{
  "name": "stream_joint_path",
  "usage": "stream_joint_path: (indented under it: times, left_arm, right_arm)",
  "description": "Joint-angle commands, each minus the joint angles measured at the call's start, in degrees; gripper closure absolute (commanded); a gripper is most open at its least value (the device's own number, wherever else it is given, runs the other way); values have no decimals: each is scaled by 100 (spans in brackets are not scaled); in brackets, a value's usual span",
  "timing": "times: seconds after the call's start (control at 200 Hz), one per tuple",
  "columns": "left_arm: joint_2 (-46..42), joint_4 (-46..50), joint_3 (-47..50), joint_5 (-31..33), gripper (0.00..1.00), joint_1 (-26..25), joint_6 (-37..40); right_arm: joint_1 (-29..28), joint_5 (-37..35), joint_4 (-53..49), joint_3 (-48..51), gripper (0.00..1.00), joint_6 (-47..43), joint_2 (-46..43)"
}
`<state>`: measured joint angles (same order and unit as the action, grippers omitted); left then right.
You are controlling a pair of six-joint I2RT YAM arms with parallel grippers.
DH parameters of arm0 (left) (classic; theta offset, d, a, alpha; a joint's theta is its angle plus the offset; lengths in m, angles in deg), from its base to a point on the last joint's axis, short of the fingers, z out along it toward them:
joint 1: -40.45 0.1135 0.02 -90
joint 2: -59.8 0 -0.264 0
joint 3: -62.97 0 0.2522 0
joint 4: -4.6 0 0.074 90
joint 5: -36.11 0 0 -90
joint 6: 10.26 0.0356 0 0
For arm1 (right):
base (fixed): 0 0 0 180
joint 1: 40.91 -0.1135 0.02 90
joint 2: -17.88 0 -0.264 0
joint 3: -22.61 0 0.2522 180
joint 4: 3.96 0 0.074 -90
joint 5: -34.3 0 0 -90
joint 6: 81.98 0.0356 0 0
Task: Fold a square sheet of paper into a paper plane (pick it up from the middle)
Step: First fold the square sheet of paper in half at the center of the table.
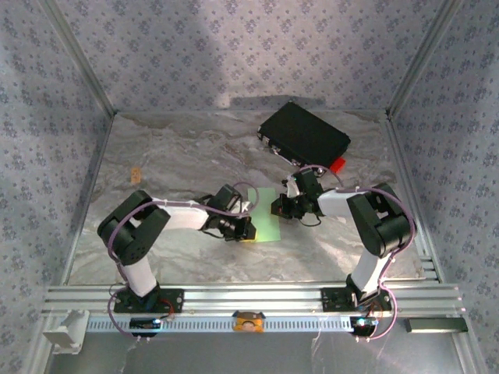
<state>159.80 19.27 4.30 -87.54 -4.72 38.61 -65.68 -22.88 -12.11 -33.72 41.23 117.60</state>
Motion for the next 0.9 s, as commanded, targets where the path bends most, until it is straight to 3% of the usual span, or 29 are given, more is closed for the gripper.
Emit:
stream_joint_path:
  times: [0.0, 0.405, 0.56, 0.645, 0.78, 0.894]
  left_arm:
    - [-122, 905, -56, 244, 92, -276, 391]
    - [-787, 1013, 11, 615, 91, -398, 443]
    - [-1496, 627, 84, 1040, 90, -368, 467]
    - [-1671, 294, 158, 1205, 90, -109, 319]
    - [-1202, -194, -122, 496, 90, 663, -182]
    - [-524, -288, -757, 78, 89, 1024, -329]
  right_arm:
    - [-4, -522, -688, 248, 100, -12, 153]
    - [8, -333, -556, 236, 100, 11, 121]
    - [36, 487, -257, 115, 100, -35, -50]
    - [69, 458, -554, -36, 96, -153, -347]
    - [96, 29, -1003, -29, 89, -196, -855]
    - [122, -352, -1040, 342, 84, 66, -1330]
